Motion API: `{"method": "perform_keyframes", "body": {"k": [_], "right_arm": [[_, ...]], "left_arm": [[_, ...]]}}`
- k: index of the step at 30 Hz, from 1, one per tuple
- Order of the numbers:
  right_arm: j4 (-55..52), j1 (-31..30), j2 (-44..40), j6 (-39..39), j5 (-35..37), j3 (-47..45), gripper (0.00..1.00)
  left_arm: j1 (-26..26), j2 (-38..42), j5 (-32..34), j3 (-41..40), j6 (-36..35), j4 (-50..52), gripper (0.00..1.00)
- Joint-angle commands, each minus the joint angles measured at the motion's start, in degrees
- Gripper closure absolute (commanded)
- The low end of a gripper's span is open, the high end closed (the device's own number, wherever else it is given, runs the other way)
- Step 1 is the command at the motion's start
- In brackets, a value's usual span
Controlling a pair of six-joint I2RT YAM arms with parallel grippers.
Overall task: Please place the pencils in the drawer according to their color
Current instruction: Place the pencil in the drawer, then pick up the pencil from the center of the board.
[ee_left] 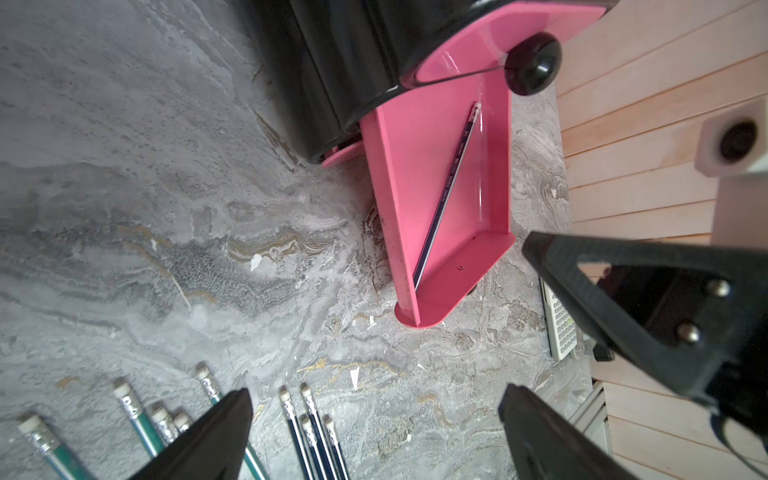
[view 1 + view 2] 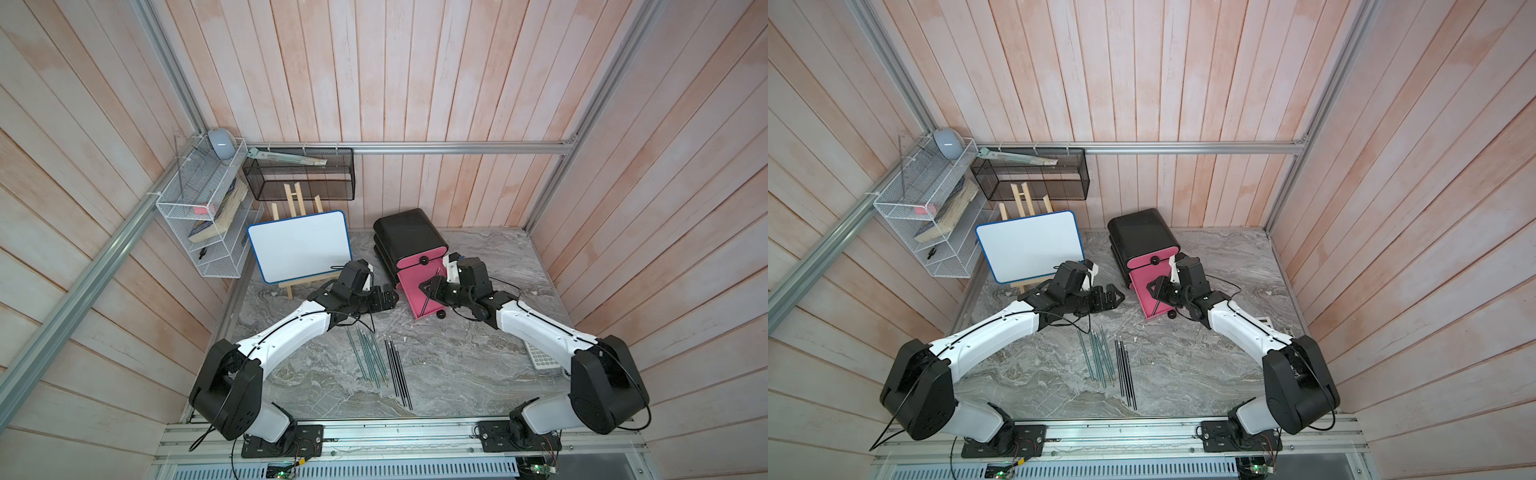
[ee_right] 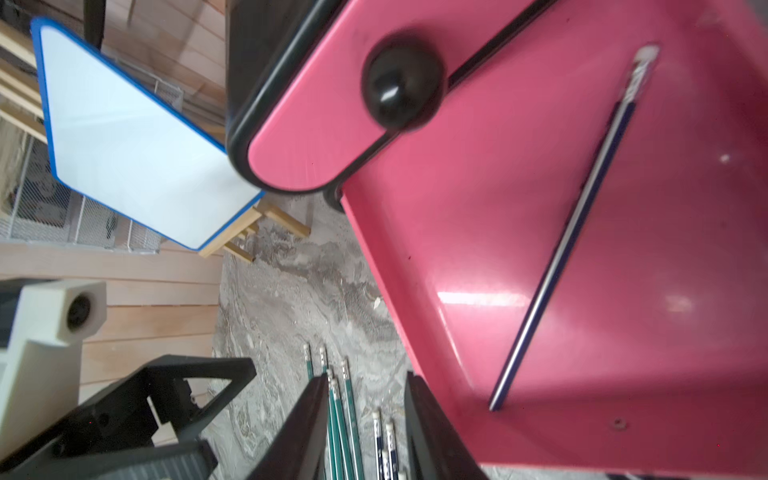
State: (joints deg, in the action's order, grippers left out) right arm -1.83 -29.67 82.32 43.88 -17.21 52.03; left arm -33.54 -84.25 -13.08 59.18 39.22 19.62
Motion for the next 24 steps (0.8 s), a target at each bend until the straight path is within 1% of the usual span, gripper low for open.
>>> {"method": "perform_keyframes", "body": {"k": [1,6,11,14,19,24], "right_arm": [[-7.2,-5.4,-1.1,-3.2,4.4,-2.0,0.63],[-11.8,-14.5,0.6,-4.3,9.2,-3.2,0.63],[-17.3,-21.5,4.7,-6.3,13.6,-2.2,0.62],[-20.3,-24.6,7.6,-7.1,15.2,-1.1,0.62],[-22.1,-28.2,10.3,-7.5,17.5,-0.1,0.62],[-21.8,-28.8,11.4,-7.2,17.4,0.0,0.63]], "left_arm": [[0.7,3.2,1.2,-2.9,1.9,-1.1,0.0],[3.4,6.4,0.6,-7.6,3.9,-1.8,0.0],[5.1,8.6,0.0,-10.1,3.8,-2.0,0.01],[5.2,9.5,0.0,-10.9,3.8,-2.3,0.0],[5.2,10.5,-0.3,-12.2,4.2,-3.3,0.0],[5.4,11.2,-0.3,-12.6,3.9,-3.3,0.0]]}}
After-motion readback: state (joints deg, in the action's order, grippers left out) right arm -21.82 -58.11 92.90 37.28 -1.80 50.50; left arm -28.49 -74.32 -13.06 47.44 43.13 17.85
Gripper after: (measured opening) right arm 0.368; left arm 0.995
